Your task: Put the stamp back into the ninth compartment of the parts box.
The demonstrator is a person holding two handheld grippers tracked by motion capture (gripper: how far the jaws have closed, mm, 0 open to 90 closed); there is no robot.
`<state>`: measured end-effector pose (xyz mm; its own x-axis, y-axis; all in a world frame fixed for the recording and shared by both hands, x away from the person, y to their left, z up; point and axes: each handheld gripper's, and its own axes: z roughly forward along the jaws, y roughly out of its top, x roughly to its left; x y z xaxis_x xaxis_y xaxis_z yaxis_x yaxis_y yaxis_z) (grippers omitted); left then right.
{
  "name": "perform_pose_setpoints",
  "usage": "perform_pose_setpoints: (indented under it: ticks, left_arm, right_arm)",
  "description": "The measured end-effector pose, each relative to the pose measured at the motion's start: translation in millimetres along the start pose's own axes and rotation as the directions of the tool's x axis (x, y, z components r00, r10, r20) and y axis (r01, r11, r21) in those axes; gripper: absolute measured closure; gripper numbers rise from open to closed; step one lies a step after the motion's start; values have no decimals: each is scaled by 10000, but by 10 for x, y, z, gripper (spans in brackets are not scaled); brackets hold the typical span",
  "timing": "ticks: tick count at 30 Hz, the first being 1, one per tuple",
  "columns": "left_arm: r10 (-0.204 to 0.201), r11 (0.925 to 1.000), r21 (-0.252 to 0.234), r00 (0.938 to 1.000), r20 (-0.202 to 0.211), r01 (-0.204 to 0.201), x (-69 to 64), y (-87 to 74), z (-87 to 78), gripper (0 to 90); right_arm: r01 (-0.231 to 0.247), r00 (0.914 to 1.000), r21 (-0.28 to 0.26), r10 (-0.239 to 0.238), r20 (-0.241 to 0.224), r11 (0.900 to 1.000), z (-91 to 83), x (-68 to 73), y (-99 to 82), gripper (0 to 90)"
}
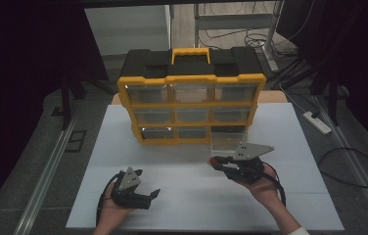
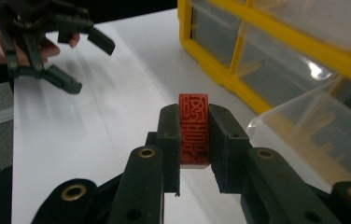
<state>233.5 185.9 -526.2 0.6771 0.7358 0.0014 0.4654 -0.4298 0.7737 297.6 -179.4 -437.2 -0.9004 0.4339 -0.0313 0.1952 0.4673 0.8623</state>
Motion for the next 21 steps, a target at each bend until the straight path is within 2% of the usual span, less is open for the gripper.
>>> perform_pose_setpoints:
  ticks: [3,4,7,10,21]
  left_arm:
    - [7,10000,1,10000,-16,-7,2,0,-2,75]
    - [-5,10000,5,10000,-10,5,1,-1,0,75]
    - [30,10000,17,10000,-9,-30,1,0,0,75]
    - [23,10000,12,10000,-12,-23,2,-1,-1,75]
    - [46,10000,42,10000,0,-46,0,0,0,75]
  right_arm:
    - [-51,10000,-140,50,-8,9999,-16,-12,35,755]
    - [-193,9998,-338,189,-118,9992,-38,-26,75,755]
    - [-128,9999,-421,129,21,9990,-63,-37,120,755]
    - [-439,9990,-708,432,-110,9965,-96,-71,150,755]
    - [-287,9985,-729,320,449,9969,-104,-175,185,755]
